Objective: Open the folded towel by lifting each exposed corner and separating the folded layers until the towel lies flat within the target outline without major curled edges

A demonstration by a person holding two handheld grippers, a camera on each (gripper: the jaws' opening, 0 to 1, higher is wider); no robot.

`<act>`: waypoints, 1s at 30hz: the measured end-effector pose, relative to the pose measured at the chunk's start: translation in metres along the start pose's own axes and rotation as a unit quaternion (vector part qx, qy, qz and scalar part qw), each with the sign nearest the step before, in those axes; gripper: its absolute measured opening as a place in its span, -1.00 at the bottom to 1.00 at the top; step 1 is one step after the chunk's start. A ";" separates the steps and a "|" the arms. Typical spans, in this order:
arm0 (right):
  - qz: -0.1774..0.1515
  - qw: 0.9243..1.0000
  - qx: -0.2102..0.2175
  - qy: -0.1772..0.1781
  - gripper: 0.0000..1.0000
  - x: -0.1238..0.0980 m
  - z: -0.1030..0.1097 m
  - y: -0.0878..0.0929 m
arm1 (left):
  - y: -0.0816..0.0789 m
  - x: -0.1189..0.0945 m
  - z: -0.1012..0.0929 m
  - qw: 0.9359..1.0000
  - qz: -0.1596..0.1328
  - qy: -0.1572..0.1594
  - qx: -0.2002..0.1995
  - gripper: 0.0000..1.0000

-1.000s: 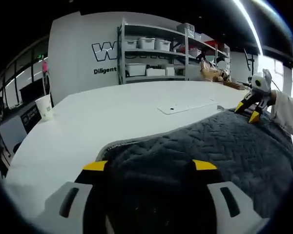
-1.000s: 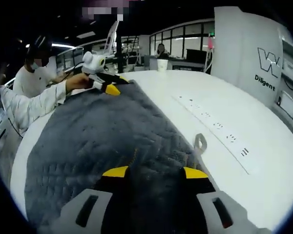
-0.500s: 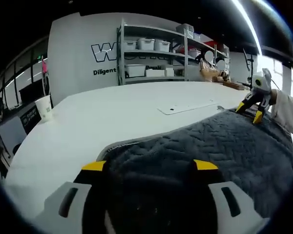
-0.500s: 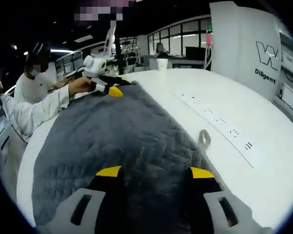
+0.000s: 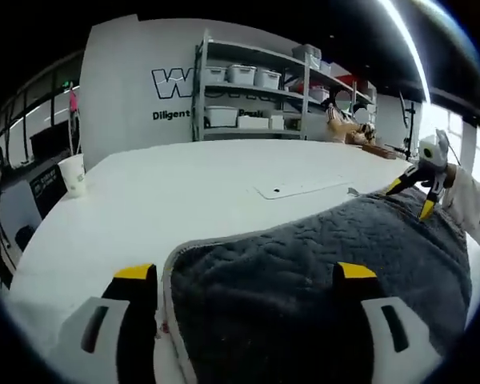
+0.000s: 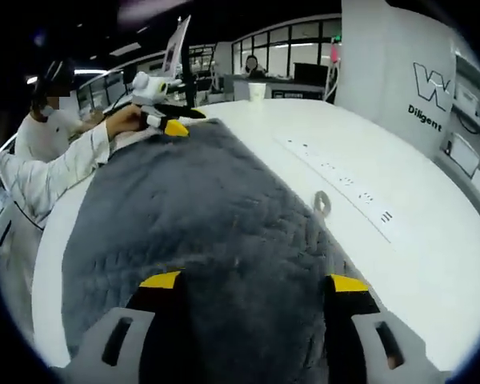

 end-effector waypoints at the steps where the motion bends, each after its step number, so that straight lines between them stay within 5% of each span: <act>1: 0.000 1.000 -0.001 0.001 0.51 -0.004 0.001 0.003 | -0.003 -0.001 -0.003 1.000 -0.002 -0.001 0.004 0.84; 11: -0.009 1.000 -0.005 0.029 0.67 -0.050 -0.001 0.029 | -0.031 -0.003 -0.038 0.998 -0.020 0.037 0.046 0.98; 22: -0.053 0.996 0.025 0.060 0.57 -0.101 -0.012 0.052 | -0.003 -0.010 -0.067 0.996 0.024 0.052 0.068 0.98; 27: -0.075 0.988 0.073 0.112 0.45 -0.124 -0.037 0.061 | -0.004 -0.019 -0.074 0.997 0.012 0.036 0.074 0.98; 30: -0.090 0.974 0.125 0.168 0.33 -0.141 -0.062 0.071 | 0.000 -0.022 -0.079 0.997 0.008 0.034 0.072 0.98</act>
Point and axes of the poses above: the point that each gripper's makers call its tool centre point, and the gripper's own axes: x roughly forward along the fingers, z roughly to its left, y roughly out of its underside, the point moved 4 cm from there along -x, roughly backward along the fingers, and after that the axes turned 12 degrees about y, right-handed, at the moved point
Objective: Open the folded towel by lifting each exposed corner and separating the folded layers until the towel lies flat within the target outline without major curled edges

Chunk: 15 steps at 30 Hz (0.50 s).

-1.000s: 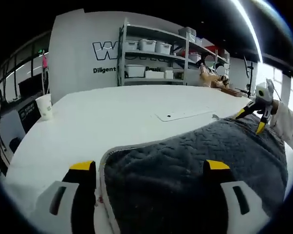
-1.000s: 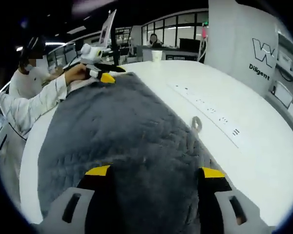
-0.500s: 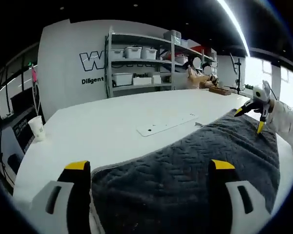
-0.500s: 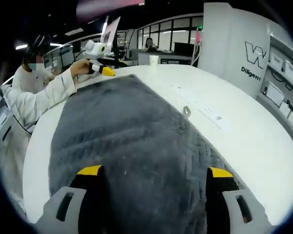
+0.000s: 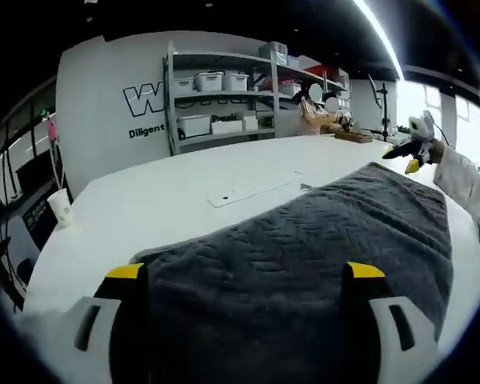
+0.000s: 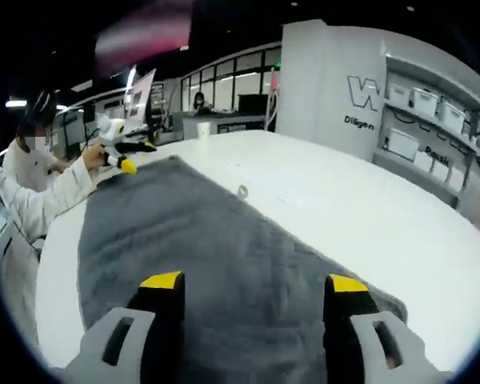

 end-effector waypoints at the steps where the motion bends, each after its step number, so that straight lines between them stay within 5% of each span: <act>1: -0.001 1.000 0.004 0.008 0.34 -0.001 -0.004 0.000 | 0.000 0.000 -0.001 1.000 -0.001 0.000 0.000 0.98; 4: -0.006 0.999 0.009 0.052 0.30 -0.002 -0.029 0.003 | 0.001 -0.005 -0.003 1.000 -0.009 -0.005 -0.005 0.98; 9: -0.013 0.992 0.032 0.122 -0.03 0.003 -0.070 0.008 | 0.001 -0.008 -0.004 1.000 -0.007 -0.010 0.000 0.98; 13: 0.030 0.985 0.032 0.164 -0.12 0.013 -0.097 0.022 | 0.004 -0.006 -0.010 0.999 -0.023 0.004 -0.027 0.98; 15: 0.048 0.981 0.025 0.187 -0.13 0.020 -0.108 0.028 | 0.010 -0.003 -0.013 0.999 -0.005 0.011 -0.035 0.98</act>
Point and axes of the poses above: the point that each gripper's makers call its tool centre point, and the gripper's own axes: x roughly forward along the fingers, z roughly to its left, y roughly out of its underside, the point moved 4 cm from there along -x, roughly backward along the fingers, and after that the axes turned 12 degrees about y, right-handed, at the moved point
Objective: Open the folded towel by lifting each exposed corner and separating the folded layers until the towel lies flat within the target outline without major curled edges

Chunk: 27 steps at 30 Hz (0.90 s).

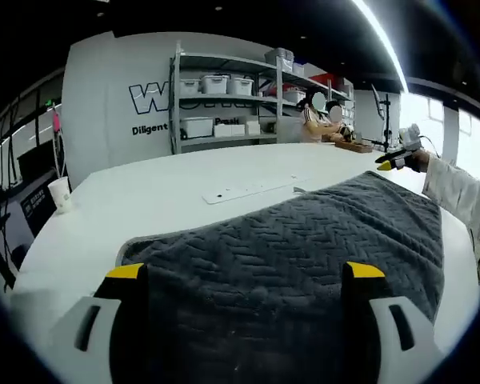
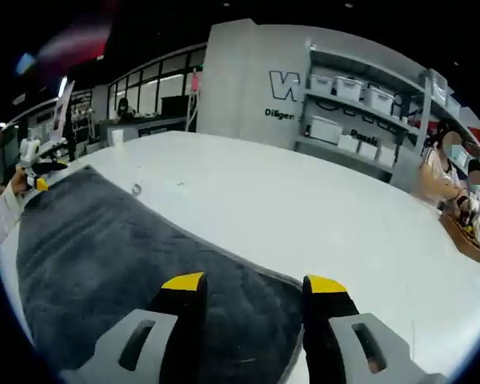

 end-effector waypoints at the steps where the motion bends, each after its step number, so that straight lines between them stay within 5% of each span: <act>1: 0.001 1.000 0.002 0.001 -0.16 0.004 -0.001 0.000 | 0.000 0.001 -0.001 1.000 0.001 0.001 0.004 0.98; 8: 0.027 0.999 0.037 0.022 -0.37 0.031 -0.027 0.017 | -0.007 0.005 -0.019 0.999 -0.011 0.029 0.009 0.98; 15: 0.021 0.997 0.066 0.040 -0.68 0.041 -0.042 0.027 | 0.003 0.013 -0.017 1.000 0.010 0.026 0.009 0.98; 27: 0.026 0.998 0.031 0.053 -1.00 0.055 -0.037 0.031 | 0.006 0.013 -0.014 1.000 0.017 0.018 0.008 0.98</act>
Point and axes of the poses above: the point that each gripper's makers call its tool centre point, and the gripper's own axes: x roughly forward along the fingers, z roughly to its left, y roughly out of its underside, the point moved 4 cm from there along -x, roughly backward along the fingers, and after that the axes turned 12 degrees about y, right-handed, at the moved point
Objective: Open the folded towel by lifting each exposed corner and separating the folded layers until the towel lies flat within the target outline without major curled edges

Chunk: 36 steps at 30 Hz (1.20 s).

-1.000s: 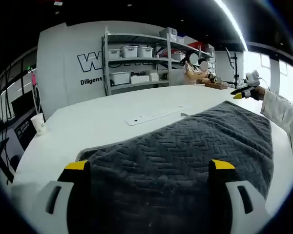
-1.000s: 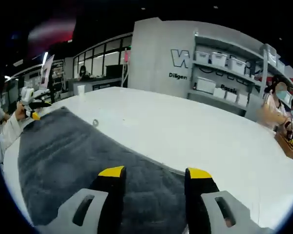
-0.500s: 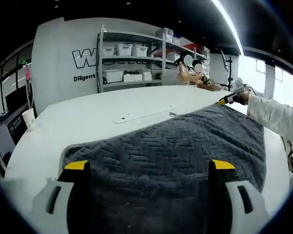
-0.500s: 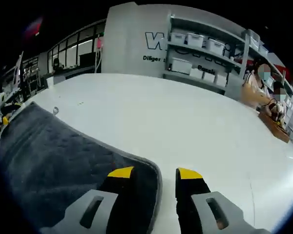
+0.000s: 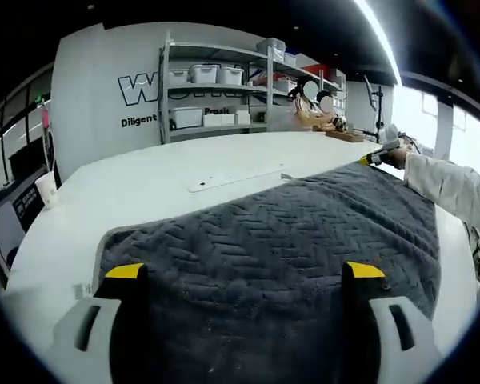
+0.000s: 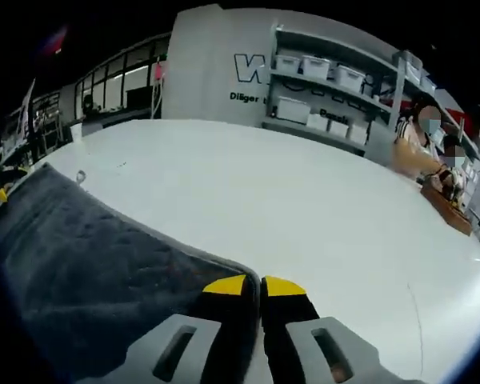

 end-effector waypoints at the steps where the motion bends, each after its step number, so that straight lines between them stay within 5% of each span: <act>1: 0.000 1.000 -0.003 0.002 -1.00 0.001 0.000 -0.001 | 0.000 0.000 0.000 1.000 -0.001 0.000 0.000 0.98; 11: 0.004 1.000 -0.002 0.022 -0.91 0.005 -0.004 -0.002 | 0.001 0.002 -0.003 1.000 0.004 0.004 0.002 0.98; 25: -0.001 0.997 -0.058 0.057 -0.15 -0.024 -0.014 -0.016 | -0.001 -0.004 -0.003 1.000 0.002 0.006 -0.001 0.98; 36: -0.021 0.997 -0.076 -0.021 0.43 -0.082 0.007 -0.021 | -0.004 -0.009 -0.012 1.000 0.001 0.007 0.001 0.98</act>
Point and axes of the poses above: the point that each gripper's makers call its tool centre point, and the gripper's own axes: x roughly forward along the fingers, z roughly to its left, y roughly out of its underside, the point moved 4 cm from there along -x, roughly backward along the fingers, and after that the axes turned 12 degrees about y, right-handed, at the moved point
